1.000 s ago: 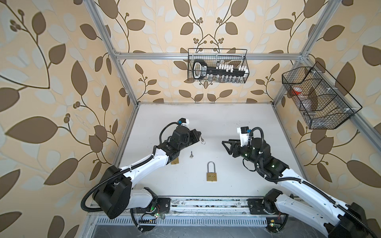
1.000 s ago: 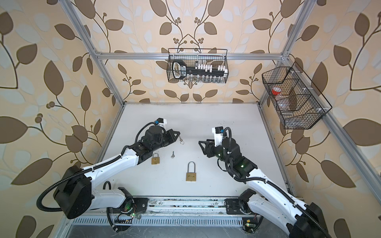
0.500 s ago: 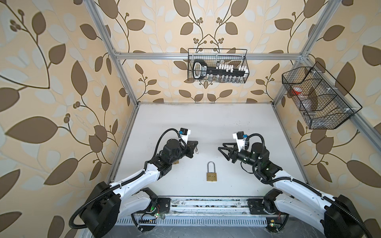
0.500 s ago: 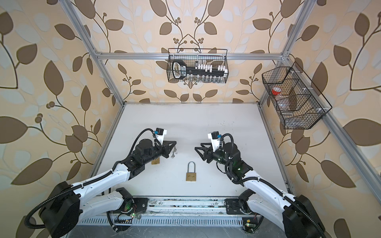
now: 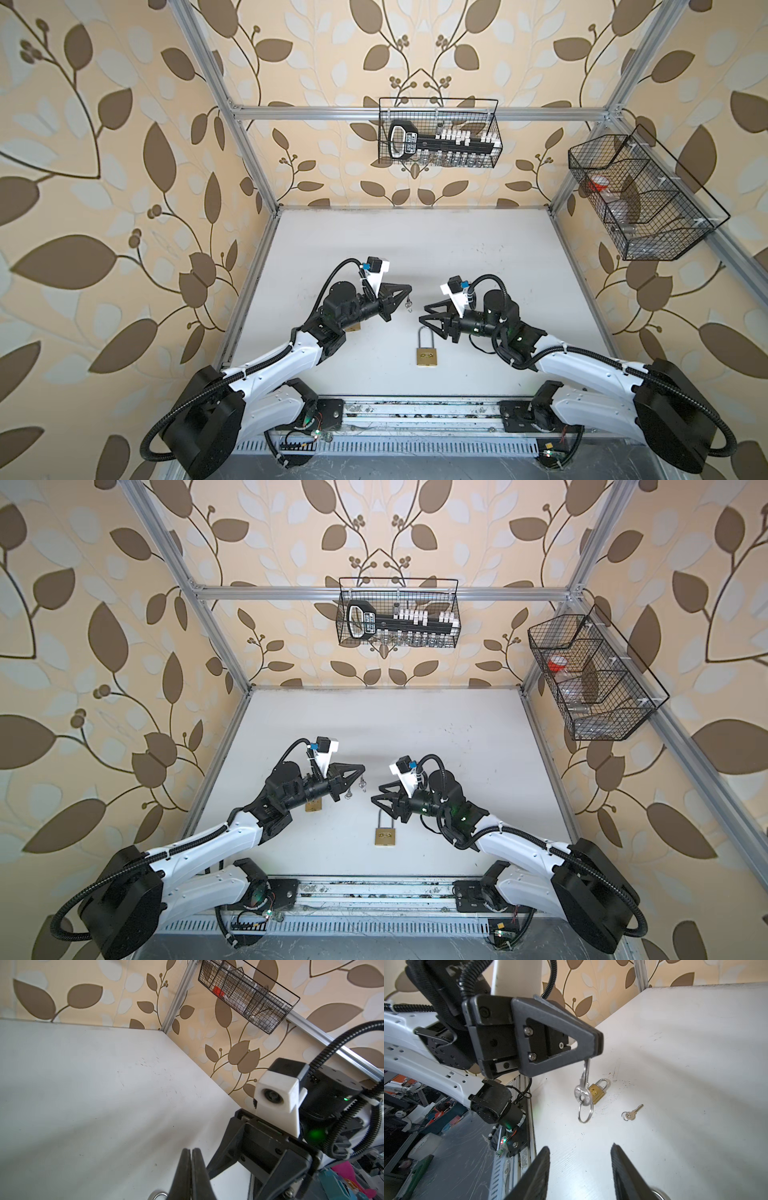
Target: Unlock with the key
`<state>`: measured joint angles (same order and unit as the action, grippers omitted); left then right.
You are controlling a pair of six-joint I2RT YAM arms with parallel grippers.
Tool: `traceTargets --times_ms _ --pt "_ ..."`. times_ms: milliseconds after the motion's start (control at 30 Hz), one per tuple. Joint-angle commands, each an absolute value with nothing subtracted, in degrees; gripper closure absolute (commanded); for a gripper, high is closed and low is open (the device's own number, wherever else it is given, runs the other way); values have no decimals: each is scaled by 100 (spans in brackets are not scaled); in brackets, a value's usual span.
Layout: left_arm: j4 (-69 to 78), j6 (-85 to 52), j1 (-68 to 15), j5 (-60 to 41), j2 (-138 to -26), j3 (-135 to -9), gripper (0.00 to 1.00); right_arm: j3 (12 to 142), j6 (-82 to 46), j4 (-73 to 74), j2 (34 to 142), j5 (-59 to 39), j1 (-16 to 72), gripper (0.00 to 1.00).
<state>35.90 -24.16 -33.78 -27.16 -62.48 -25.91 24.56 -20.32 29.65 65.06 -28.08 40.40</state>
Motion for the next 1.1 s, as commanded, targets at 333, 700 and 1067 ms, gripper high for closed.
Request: traceTargets --times_ms 333,700,1067 --pt "4315 -2625 -3616 -3428 -6582 -2725 100 2790 -2193 3340 6930 -3013 4052 62" --pt "4309 -2585 -3648 -3272 -6548 -2685 100 2960 -2232 3253 7239 -3209 4053 70" --pt "4237 -2533 -3647 -3130 -6503 -2664 100 2997 -2232 3175 7277 -3237 4037 76"
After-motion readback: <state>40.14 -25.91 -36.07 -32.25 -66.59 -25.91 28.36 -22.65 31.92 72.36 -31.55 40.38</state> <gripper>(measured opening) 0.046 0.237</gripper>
